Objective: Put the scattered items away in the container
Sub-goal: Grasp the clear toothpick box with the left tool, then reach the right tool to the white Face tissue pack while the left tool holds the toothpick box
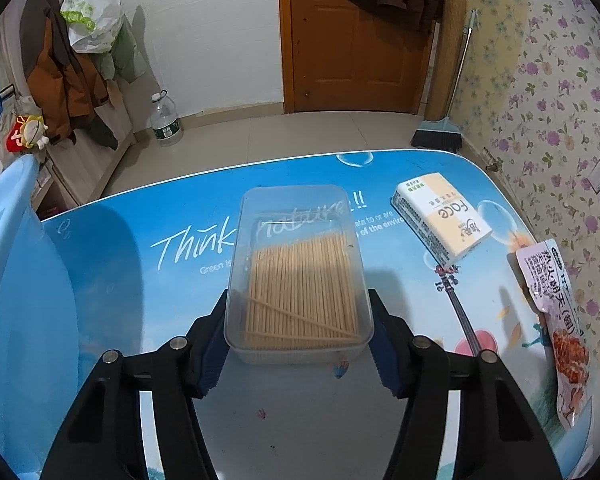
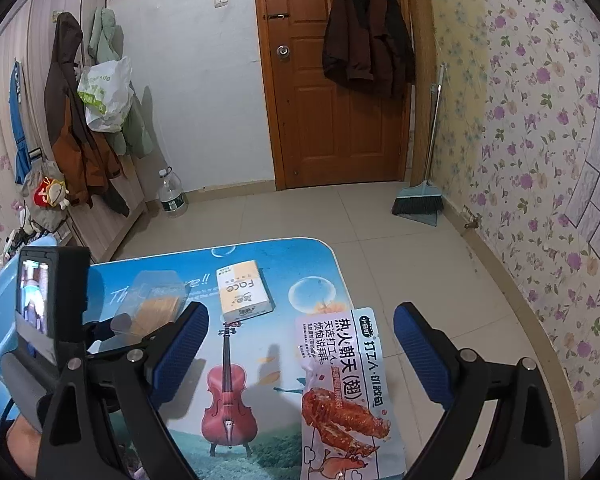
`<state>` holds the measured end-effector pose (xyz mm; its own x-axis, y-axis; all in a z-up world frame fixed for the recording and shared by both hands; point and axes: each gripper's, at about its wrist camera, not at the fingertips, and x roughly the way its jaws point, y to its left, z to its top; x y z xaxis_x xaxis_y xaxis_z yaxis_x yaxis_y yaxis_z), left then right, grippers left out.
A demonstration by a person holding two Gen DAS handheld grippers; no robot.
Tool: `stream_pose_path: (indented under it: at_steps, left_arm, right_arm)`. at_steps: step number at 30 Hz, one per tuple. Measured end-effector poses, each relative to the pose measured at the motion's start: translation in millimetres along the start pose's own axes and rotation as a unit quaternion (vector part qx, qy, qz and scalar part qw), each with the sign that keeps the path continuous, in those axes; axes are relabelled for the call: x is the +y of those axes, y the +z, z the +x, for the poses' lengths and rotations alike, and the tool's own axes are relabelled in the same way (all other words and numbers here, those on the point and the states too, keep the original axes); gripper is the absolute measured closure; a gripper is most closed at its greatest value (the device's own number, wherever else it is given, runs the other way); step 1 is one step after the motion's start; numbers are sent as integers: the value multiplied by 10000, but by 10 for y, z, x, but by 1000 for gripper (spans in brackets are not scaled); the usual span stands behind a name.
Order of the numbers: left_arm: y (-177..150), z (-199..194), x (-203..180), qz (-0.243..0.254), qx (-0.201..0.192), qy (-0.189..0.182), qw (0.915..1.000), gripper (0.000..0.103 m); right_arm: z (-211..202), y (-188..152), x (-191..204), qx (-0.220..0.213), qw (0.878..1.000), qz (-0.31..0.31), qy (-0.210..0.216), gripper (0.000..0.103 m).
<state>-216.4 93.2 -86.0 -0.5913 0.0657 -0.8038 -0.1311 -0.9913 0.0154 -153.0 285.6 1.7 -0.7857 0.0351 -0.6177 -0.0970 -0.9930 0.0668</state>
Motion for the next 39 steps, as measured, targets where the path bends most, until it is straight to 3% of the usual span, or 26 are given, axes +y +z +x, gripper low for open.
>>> stream_pose_path:
  at_steps: [16, 27, 39]
  left_arm:
    - [-254, -202, 94, 33, 82, -134, 9999, 43]
    - [-415, -344, 144, 68, 99, -199, 9997, 43]
    - [-469, -360, 159, 99, 67, -218, 9997, 43]
  right_arm:
    - [680, 207, 316, 609, 9956, -691, 174, 8]
    - [1218, 209, 527, 1255, 9888, -718, 359, 8]
    - [1530, 118, 512, 1406, 9882, -575, 220, 9]
